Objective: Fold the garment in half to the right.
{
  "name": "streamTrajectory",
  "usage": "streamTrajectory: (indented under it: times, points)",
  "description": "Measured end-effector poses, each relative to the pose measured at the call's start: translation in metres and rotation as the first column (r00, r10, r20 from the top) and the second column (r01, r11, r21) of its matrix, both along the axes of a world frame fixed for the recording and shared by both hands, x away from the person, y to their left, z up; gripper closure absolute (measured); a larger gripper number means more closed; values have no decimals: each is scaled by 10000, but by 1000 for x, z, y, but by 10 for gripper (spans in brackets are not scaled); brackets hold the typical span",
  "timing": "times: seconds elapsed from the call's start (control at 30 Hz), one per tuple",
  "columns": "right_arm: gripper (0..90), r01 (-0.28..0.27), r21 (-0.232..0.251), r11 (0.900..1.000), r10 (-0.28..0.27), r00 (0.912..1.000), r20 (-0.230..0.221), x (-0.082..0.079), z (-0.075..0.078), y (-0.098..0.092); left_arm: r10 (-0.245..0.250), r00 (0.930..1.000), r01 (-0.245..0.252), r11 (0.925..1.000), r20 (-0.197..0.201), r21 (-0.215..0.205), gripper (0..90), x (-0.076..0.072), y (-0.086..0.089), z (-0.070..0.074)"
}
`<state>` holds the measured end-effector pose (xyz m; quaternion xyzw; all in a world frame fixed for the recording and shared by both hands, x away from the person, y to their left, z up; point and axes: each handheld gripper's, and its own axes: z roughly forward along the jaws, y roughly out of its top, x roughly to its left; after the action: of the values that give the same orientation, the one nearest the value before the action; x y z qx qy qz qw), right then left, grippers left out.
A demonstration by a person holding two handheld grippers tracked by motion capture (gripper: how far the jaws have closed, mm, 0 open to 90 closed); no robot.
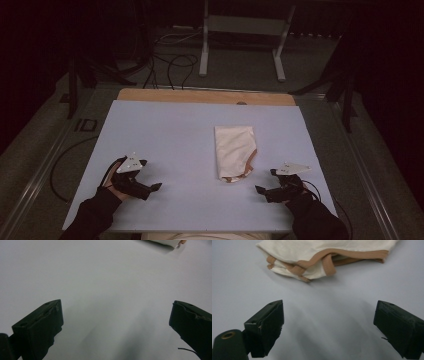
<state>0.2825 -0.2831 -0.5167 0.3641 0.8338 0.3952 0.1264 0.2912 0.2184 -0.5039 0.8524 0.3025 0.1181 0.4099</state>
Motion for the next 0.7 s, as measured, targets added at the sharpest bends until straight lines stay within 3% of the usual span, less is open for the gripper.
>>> streamTrajectory:
  times: [0.7]
  points:
    - [96,93,-303,9995,-89,9999,119,8,-3,6,17,10000,-17,9999,-14,170,0,1,1,-2]
